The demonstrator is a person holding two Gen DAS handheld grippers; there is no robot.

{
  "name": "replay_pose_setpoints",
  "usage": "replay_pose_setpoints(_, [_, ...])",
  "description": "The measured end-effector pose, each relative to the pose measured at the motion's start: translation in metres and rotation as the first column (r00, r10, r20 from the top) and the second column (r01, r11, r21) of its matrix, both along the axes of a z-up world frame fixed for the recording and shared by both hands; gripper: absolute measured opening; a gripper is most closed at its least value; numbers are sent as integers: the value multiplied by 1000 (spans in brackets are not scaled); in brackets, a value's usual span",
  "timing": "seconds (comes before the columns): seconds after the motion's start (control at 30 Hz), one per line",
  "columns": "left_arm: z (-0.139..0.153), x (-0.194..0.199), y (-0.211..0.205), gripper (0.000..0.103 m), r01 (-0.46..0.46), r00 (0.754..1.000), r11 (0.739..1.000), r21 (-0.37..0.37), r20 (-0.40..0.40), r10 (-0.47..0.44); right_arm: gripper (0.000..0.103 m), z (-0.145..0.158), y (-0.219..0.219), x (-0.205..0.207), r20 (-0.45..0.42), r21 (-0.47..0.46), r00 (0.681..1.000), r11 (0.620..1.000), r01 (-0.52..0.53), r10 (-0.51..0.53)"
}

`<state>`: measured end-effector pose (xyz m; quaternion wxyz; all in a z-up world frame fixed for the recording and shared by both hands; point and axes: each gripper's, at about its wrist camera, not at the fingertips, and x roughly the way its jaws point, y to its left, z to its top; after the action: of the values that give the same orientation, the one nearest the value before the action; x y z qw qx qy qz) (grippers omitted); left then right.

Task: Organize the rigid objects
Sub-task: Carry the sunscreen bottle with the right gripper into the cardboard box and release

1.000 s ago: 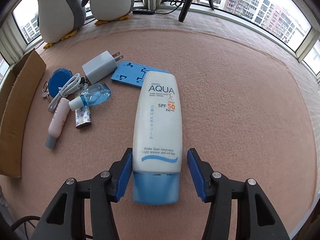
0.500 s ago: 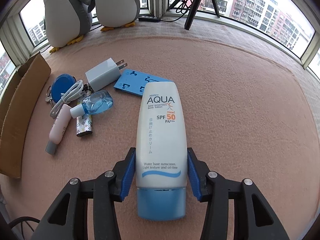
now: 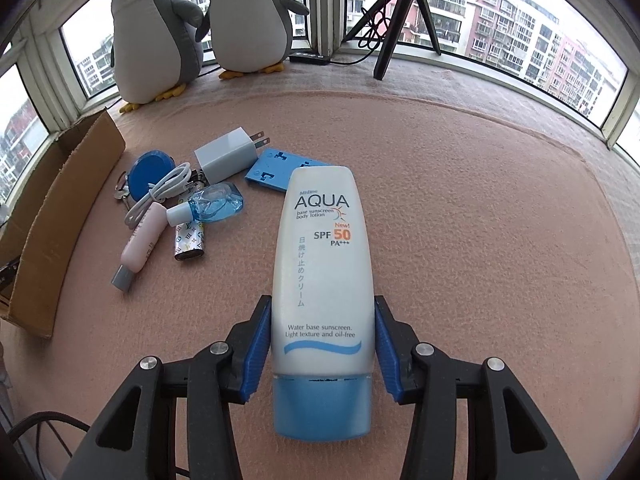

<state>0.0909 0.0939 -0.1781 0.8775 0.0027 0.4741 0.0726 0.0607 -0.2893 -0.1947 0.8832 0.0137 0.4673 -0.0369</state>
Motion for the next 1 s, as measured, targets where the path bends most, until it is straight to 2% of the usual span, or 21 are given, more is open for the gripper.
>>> replay_pose_setpoints(0.13, [0,0,0,35,-4,1000,1000,3,0,4,44,10,-1,-6,21,28,1000,1000,-6,6])
replay_pose_setpoints(0.3, [0,0,0,35,-3,1000,1000,2,2,3,44,37,13,-9,73,59,996,997,-52,48])
replay_pose_setpoints(0.63, [-1,-1,0,35,4,1000,1000,3,7,-4,44,94,95,16,161,101,960,963,-249,231])
replay_pose_setpoints(0.8, [-1,-2,0,35,6,1000,1000,7,11,-6,44,103,148,33,182,83,928,936,-343,324])
replay_pose_setpoints(1.0, [-1,-3,0,35,5,1000,1000,5,16,-5,44,90,204,54,158,66,900,905,-420,406])
